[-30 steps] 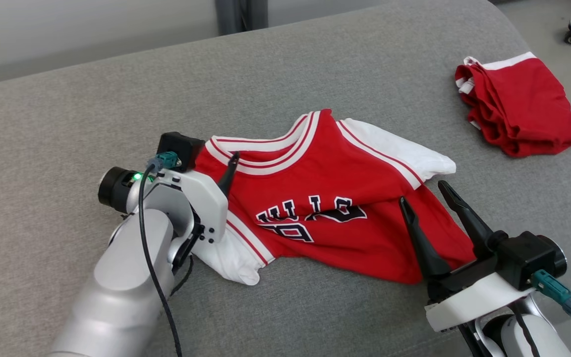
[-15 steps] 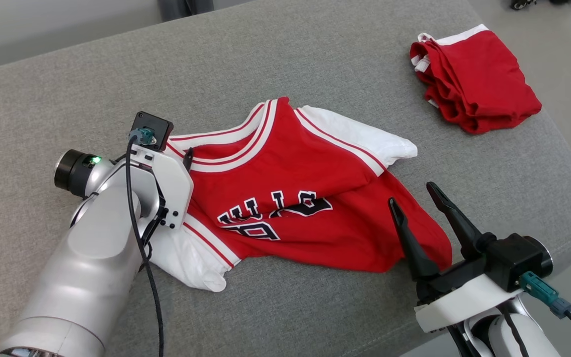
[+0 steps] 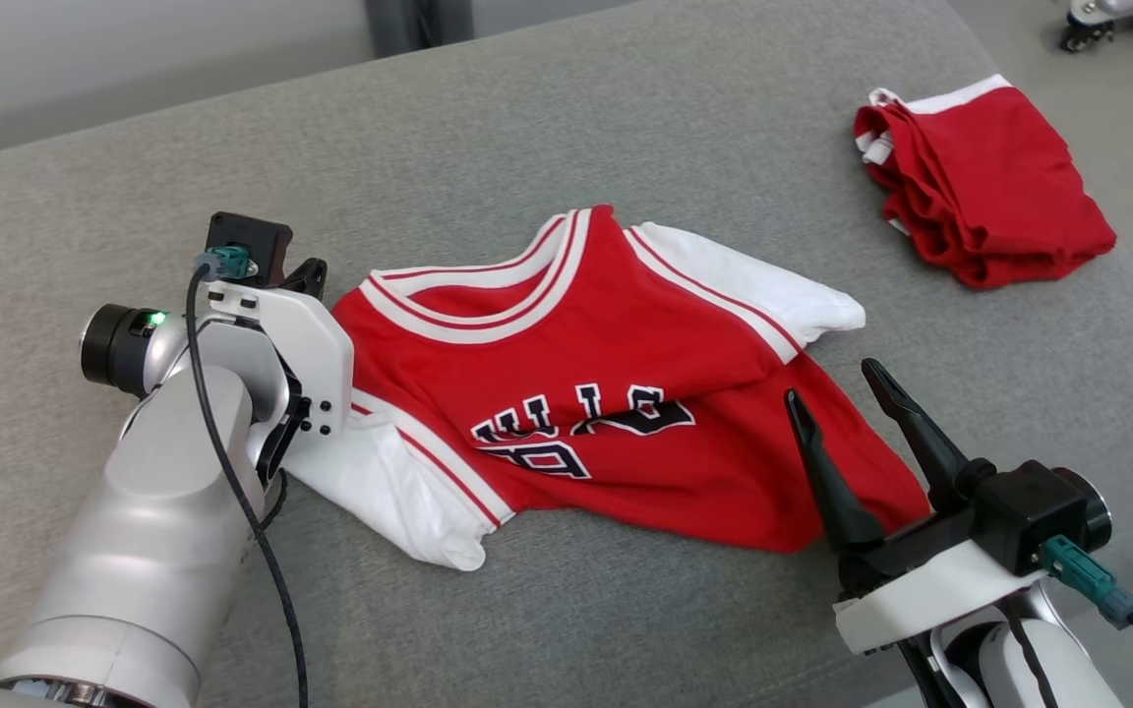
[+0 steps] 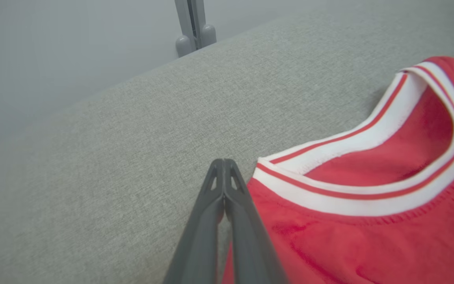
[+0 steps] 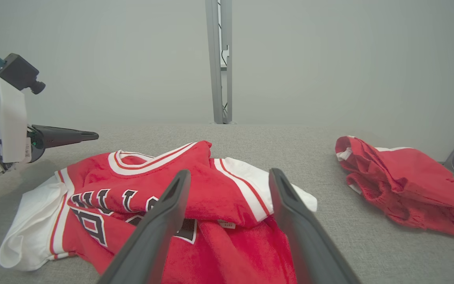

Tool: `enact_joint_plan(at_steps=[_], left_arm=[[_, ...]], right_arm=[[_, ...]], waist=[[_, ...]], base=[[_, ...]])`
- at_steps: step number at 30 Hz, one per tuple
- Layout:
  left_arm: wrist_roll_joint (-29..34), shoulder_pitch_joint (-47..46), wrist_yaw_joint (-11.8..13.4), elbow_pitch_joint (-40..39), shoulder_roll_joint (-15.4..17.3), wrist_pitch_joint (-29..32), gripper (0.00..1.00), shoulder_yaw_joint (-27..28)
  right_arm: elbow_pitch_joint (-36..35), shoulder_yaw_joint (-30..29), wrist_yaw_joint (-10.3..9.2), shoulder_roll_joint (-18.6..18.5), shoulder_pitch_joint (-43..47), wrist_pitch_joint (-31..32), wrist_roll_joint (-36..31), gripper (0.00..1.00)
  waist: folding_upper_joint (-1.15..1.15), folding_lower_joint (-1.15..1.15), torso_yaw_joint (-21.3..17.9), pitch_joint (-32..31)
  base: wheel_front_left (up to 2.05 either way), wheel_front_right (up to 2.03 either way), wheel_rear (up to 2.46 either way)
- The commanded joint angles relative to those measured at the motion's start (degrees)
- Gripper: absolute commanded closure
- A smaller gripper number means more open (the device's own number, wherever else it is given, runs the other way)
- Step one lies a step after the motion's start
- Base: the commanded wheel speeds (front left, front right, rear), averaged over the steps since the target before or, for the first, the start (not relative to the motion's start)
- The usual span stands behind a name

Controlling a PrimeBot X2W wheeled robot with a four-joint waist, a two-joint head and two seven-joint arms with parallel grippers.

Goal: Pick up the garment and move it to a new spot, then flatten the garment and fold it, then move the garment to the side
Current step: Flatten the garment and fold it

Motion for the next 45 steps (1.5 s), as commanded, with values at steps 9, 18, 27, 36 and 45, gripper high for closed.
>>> enact_joint_plan(at_steps=[9, 18, 27, 36, 45], left_arm=[[-4.49, 0.03, -0.63, -1.44, -0.53, -9.92, 1.00, 3.63], [-8.29, 15.87, -1.27, -21.67, 1.51, -12.82, 1.00, 12.07], [-7.42, 38.03, 1.57, -44.63, -1.18, -12.85, 1.00, 17.13], [-5.90, 47.47, 1.87, -52.76, -3.12, -12.86, 0.00, 15.42], [-4.66, 48.62, 2.91, -53.94, -3.47, -12.86, 0.00, 13.61]], right_arm=[[-0.65, -0.51, -0.04, -1.00, 0.35, -0.14, 0.14, 0.00], [-1.59, -4.63, -0.04, -1.31, 4.02, -1.29, 0.64, 0.00], [-2.77, -7.83, -0.04, -0.64, 7.05, -1.70, -0.16, 0.00], [-2.12, -10.62, -0.04, 0.35, 8.76, -2.14, 0.17, 0.00], [-0.27, -11.90, -0.04, 1.49, 8.53, -1.74, -0.49, 0.00]], waist=[[0.00, 0.00, 4.45, -3.58], [0.00, 0.00, 10.69, -10.94], [0.00, 0.00, 15.21, -14.08], [0.00, 0.00, 17.54, -16.21], [0.00, 0.00, 18.26, -16.77]], base=[[0.00, 0.00, 0.00], [0.00, 0.00, 0.00], [0.00, 0.00, 0.00], [0.00, 0.00, 0.00], [0.00, 0.00, 0.00]])
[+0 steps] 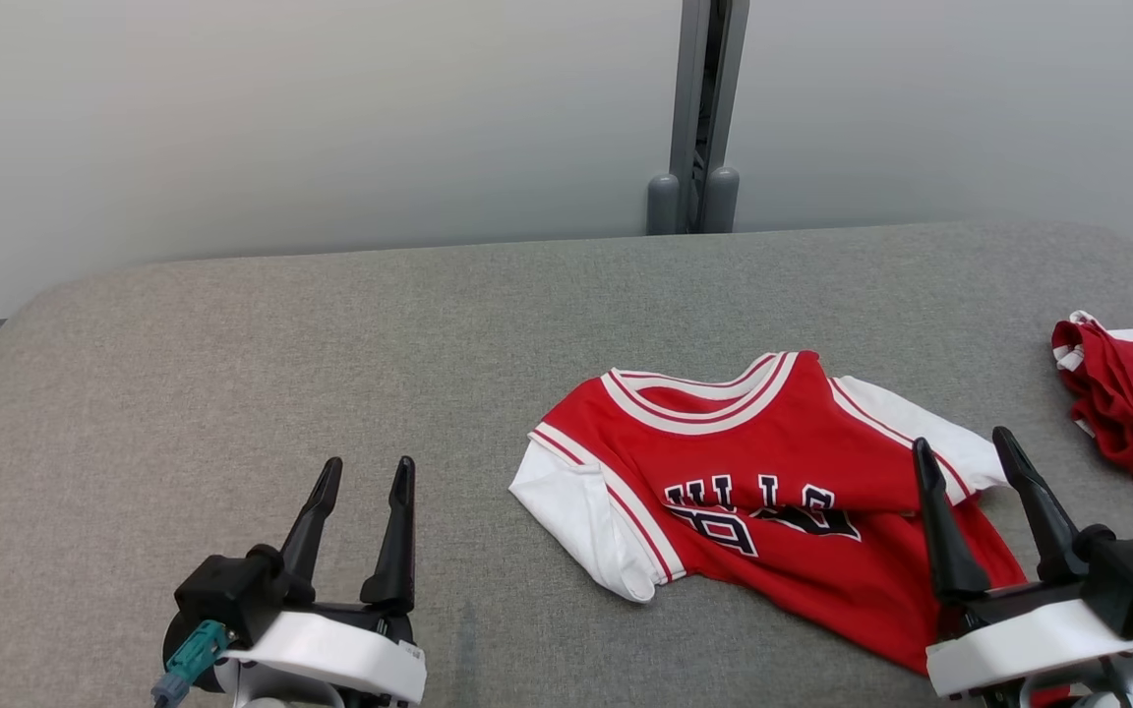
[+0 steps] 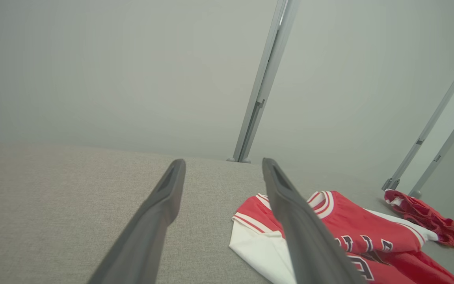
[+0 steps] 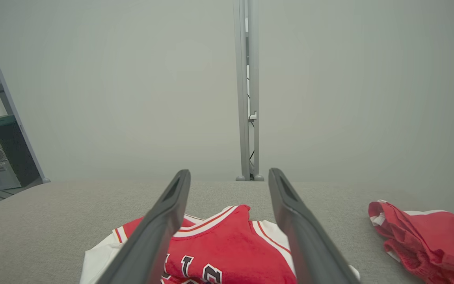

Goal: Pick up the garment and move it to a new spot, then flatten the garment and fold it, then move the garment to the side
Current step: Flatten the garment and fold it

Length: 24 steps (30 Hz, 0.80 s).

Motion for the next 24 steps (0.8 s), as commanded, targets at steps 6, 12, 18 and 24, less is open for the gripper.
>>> enact_joint_plan(at_steps=[6, 12, 18, 24], left_arm=[[0.15, 0.47, 0.80, -0.94, 0.15, -0.05, 0.00, -0.42], [0.43, 0.98, 0.61, -1.40, 0.16, -0.06, 0.00, -0.90], [0.94, 0.55, 0.20, -0.40, 0.17, -0.06, 0.00, -2.00], [1.77, -2.40, 0.47, 4.45, 0.38, 0.85, 0.00, -3.54]], right_arm=[[0.55, 0.12, -0.04, 0.22, -0.13, 0.28, -0.17, 0.00], [1.44, 0.16, -0.04, 0.51, 0.38, 2.34, 2.93, 0.00], [1.58, 0.35, -0.04, 0.63, 0.16, 4.08, 2.50, 0.00], [0.70, 1.82, -0.04, 0.58, -1.09, 4.78, 1.75, 0.00]], waist=[[0.00, 0.00, -0.20, 0.04], [0.00, 0.00, -0.76, 0.21], [0.00, 0.00, -1.71, 0.81], [0.00, 0.00, -4.32, 3.14]], base=[[0.00, 0.00, 0.00], [0.00, 0.00, 0.00], [0.00, 0.00, 0.00], [0.00, 0.00, 0.00]])
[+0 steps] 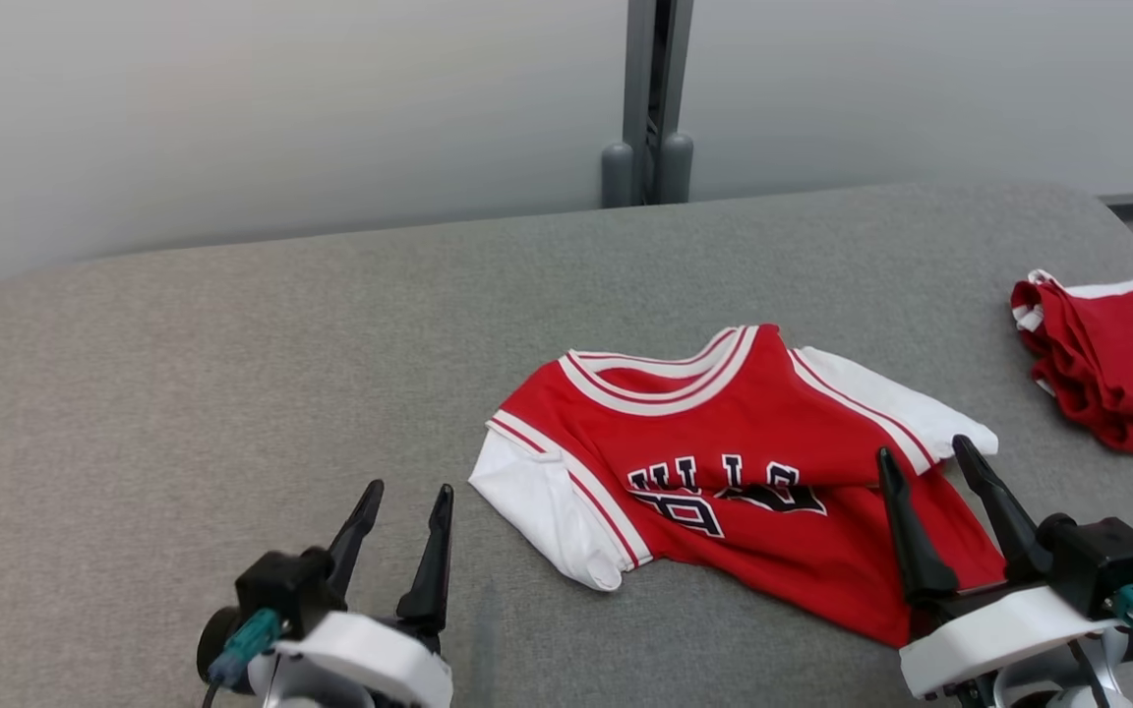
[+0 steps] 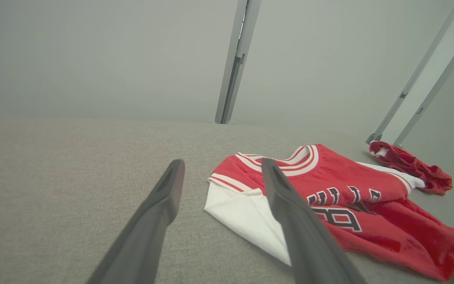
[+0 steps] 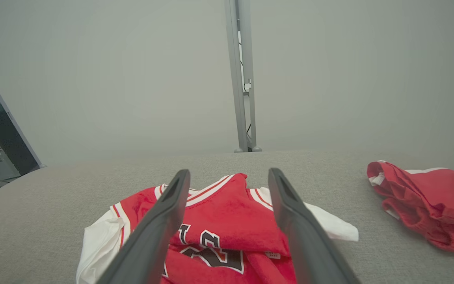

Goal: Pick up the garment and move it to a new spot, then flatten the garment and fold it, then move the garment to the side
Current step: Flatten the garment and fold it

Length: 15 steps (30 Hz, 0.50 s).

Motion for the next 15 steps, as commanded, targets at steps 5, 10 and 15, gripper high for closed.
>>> enact_joint_plan(at_steps=[5, 10, 15], left_arm=[[1.84, -7.68, -0.34, 4.43, 1.35, 4.50, 0.00, -1.52], [3.57, -16.58, -2.00, 8.75, 2.94, 9.39, 0.00, -3.25], [4.02, -25.35, -3.47, 15.07, 4.31, 16.04, 0.00, -4.44]], right_arm=[[-0.87, 0.71, -0.04, -0.23, -1.54, 0.27, -0.70, 0.00], [-0.69, 2.37, -0.04, -0.21, -3.16, -0.64, -0.96, 0.00], [0.01, 4.22, -0.04, -0.16, -5.26, -2.60, -0.51, 0.00]], waist=[[0.00, 0.00, -3.60, 5.38], [0.00, 0.00, -6.54, 10.06], [0.00, 0.00, -9.74, 13.39]], base=[[0.00, 0.00, 0.00], [0.00, 0.00, 0.00], [0.00, 0.00, 0.00]])
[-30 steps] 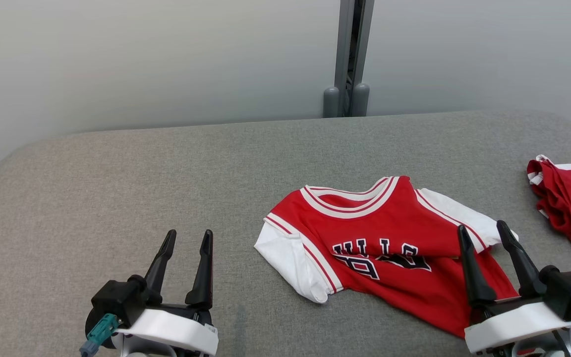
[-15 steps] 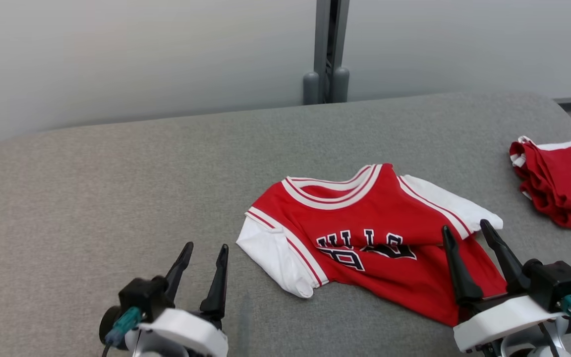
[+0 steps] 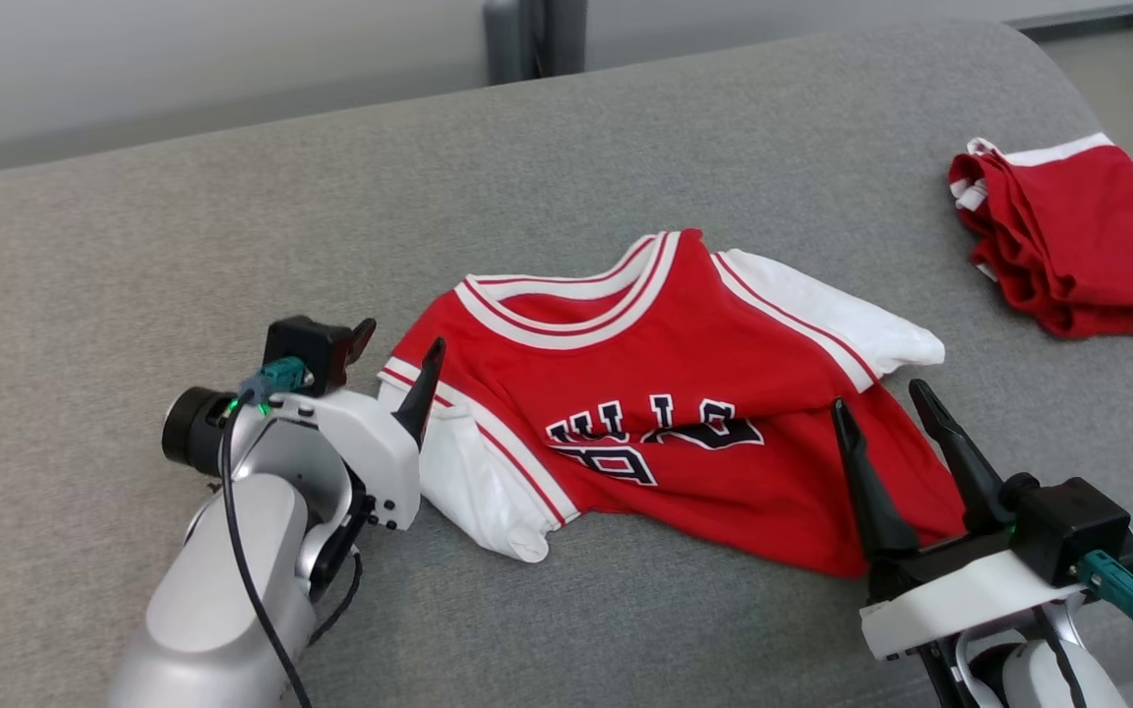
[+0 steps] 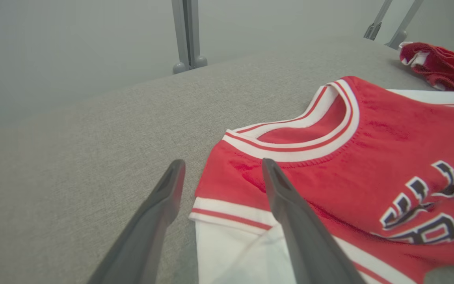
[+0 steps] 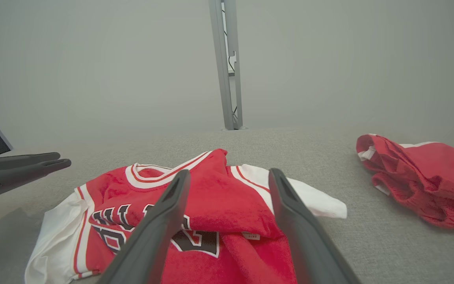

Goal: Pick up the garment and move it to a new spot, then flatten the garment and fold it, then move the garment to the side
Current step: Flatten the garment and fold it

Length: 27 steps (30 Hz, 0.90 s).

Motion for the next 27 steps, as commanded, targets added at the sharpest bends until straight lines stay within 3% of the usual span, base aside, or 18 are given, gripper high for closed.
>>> enact_joint_plan(at_steps=[1, 17, 23, 24, 25, 27], left_arm=[[-0.04, -2.26, -0.52, 1.41, 0.41, 1.09, 0.00, -0.14], [4.97, -17.86, -2.30, 16.95, 4.21, 6.52, 0.00, -5.76], [4.77, -19.83, -2.94, 21.89, 3.90, 7.94, 0.01, -8.47], [4.49, -19.85, -3.06, 22.55, 3.79, 8.27, 0.60, -8.92], [4.12, -19.88, -3.13, 22.97, 3.63, 8.19, 1.00, -9.10], [3.47, -20.17, -3.10, 23.75, 3.38, 7.83, 1.00, -9.32]], right_arm=[[0.30, 0.37, -0.04, -0.17, -0.78, -0.91, 0.39, 0.00], [2.89, 2.68, -0.04, -0.13, -3.22, -4.59, 1.70, 0.00], [3.82, 2.96, -0.04, -0.12, -3.54, -5.22, 1.95, 0.00], [3.90, 2.92, -0.04, -0.11, -3.50, -5.32, 1.93, 0.00], [3.96, 2.83, -0.04, -0.12, -3.48, -5.39, 1.87, 0.00], [4.06, 2.52, -0.04, -0.12, -3.44, -5.48, 1.62, 0.00]], waist=[[0.00, 0.00, -2.89, 2.70], [0.00, 0.00, -9.81, 6.92], [0.00, 0.00, -10.90, 7.19], [0.00, 0.00, -10.92, 7.15], [0.00, 0.00, -10.90, 7.09], [0.00, 0.00, -10.64, 6.91]], base=[[0.00, 0.00, 0.00], [0.00, 0.00, 0.00], [0.00, 0.00, 0.00], [0.00, 0.00, 0.00], [0.00, 0.00, 0.00], [0.00, 0.00, 0.00]])
